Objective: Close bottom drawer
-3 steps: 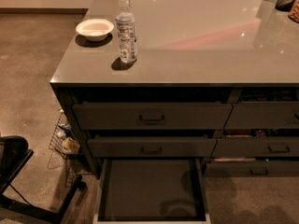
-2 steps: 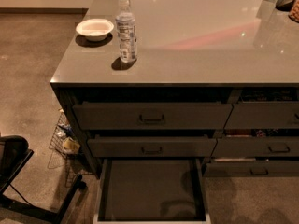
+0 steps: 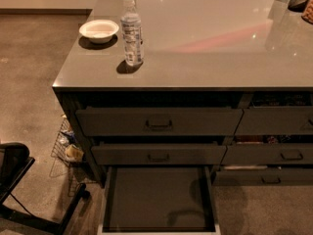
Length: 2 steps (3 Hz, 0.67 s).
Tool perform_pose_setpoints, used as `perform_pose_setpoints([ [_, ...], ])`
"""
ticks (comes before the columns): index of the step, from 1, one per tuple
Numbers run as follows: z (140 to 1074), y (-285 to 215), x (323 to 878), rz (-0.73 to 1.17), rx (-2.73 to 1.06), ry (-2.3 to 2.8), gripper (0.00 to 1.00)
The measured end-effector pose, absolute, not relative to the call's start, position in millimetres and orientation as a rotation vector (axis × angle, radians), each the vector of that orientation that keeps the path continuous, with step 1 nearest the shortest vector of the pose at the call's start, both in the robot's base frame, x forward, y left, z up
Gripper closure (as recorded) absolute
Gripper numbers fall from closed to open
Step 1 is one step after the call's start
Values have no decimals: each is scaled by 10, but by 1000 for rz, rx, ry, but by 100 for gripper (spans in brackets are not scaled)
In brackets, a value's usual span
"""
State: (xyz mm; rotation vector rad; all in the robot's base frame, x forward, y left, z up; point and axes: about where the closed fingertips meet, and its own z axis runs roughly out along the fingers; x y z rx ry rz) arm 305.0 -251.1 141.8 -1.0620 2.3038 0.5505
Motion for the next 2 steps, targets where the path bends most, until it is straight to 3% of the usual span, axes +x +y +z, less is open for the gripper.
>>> perform_pose_setpoints([
  [2, 1188, -2236, 3512, 593, -1127, 2178, 100],
])
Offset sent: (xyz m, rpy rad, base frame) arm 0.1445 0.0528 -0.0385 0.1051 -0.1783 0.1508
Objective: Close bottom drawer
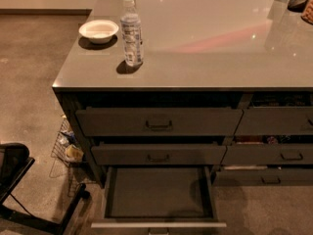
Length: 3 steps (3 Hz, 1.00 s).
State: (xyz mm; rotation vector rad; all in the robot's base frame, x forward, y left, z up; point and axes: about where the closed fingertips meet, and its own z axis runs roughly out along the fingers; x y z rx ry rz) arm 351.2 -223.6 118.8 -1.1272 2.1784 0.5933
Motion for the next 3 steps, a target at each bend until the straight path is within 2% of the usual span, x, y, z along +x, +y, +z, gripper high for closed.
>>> perform_pose_setpoints([
  [1, 1194, -2066, 3945, 591, -1158, 2124, 100],
  [2, 1248, -1798, 4602, 582, -1200, 2043, 100],
  [3, 1258, -1777, 4627, 581, -1204, 2038, 100],
])
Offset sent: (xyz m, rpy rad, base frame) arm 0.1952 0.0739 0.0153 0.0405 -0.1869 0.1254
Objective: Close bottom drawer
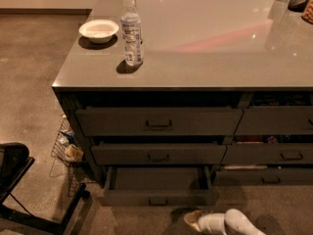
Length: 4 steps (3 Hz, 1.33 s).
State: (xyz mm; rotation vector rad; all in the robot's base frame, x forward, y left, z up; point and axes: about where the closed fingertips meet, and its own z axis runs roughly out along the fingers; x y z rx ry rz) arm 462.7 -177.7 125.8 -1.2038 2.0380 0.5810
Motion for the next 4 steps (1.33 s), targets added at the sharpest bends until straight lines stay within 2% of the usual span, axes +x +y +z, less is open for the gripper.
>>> perform_pose_setpoints([
  [2, 1481, -1232, 5649, 560, -1296, 1900, 100],
  [3, 1484, -1216, 5660, 560, -1298, 1897, 100],
  [4, 1523, -1134, 5945, 544, -1318, 1870, 100],
])
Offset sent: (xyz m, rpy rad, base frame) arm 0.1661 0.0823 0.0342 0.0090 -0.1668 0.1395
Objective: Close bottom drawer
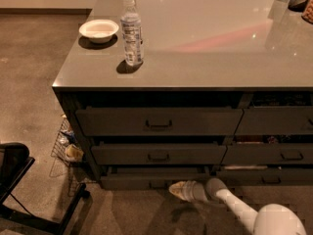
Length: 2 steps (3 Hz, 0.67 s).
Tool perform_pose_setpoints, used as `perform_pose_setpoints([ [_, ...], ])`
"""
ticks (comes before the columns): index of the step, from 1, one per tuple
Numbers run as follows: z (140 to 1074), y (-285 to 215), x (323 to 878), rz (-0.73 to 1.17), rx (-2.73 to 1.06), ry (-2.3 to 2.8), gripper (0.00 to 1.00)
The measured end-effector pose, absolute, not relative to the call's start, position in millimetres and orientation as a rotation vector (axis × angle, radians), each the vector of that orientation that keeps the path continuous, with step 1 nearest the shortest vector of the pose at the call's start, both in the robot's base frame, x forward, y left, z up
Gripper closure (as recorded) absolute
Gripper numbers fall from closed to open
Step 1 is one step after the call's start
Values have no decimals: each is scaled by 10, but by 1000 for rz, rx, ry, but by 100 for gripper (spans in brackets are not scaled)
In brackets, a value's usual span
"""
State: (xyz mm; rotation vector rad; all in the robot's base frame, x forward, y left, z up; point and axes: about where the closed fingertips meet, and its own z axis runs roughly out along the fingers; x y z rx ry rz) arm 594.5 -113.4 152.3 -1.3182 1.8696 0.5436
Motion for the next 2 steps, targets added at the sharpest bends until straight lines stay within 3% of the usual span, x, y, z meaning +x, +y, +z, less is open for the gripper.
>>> perform_pose_setpoints([
  [1, 1612, -1049, 6324, 517, -1334, 1837, 100],
  [2, 1612, -1049, 6324, 517, -1334, 1837, 100],
])
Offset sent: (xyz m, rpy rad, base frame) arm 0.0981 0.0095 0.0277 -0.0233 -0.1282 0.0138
